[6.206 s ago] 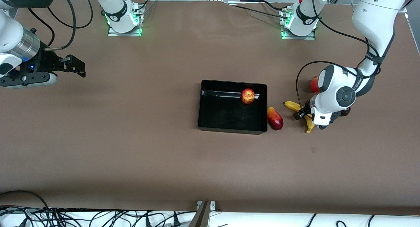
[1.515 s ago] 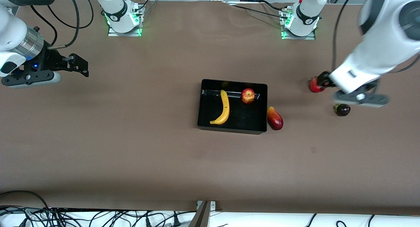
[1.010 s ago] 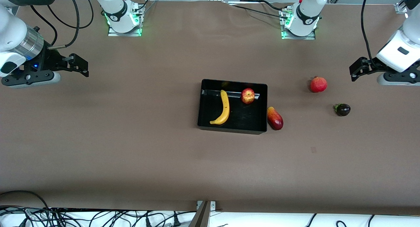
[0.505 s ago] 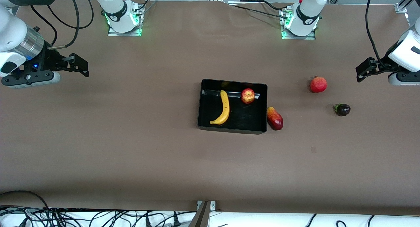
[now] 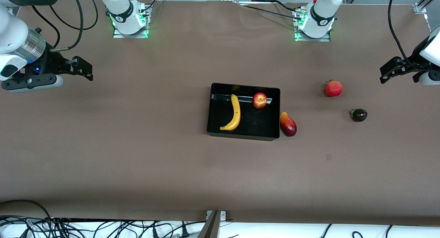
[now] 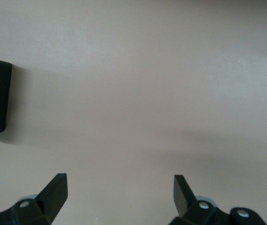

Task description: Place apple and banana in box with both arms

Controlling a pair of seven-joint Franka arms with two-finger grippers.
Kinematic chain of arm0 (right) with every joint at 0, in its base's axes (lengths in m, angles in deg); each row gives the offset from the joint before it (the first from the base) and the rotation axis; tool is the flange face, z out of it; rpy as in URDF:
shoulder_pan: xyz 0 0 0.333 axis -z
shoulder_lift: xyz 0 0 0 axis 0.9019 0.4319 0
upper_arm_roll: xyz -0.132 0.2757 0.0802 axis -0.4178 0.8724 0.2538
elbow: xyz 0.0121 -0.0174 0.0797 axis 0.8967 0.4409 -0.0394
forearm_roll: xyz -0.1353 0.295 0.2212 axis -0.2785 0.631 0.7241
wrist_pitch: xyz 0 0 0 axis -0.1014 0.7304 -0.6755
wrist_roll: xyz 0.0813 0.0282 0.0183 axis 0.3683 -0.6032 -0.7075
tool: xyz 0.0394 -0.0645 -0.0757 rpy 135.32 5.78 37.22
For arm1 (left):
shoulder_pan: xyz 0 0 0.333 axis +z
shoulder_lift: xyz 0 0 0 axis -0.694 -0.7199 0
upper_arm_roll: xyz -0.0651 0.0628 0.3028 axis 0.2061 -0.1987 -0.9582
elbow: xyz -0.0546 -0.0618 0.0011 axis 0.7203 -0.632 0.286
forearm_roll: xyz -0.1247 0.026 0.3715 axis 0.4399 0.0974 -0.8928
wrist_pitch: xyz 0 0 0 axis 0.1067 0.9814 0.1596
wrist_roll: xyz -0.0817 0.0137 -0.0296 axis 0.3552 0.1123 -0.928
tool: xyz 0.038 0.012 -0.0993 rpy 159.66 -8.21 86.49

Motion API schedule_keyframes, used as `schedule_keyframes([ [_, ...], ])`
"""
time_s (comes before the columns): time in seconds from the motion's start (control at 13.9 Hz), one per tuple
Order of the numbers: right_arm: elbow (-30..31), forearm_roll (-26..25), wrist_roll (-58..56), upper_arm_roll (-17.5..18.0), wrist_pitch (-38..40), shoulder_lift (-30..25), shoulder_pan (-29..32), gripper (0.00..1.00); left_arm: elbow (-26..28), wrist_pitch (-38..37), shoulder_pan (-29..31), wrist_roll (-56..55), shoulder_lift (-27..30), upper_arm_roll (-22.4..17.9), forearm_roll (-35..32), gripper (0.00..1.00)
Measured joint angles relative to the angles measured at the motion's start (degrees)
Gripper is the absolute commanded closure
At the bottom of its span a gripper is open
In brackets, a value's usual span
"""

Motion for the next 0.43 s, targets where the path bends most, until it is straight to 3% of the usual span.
schedule_keyframes([
  [0.43, 0.0, 0.0, 0.0, 0.0, 0.0, 0.0, 0.0, 0.0, 0.52, 0.0, -0.26, -2.3, 0.0, 1.02, 0.04, 0.0],
])
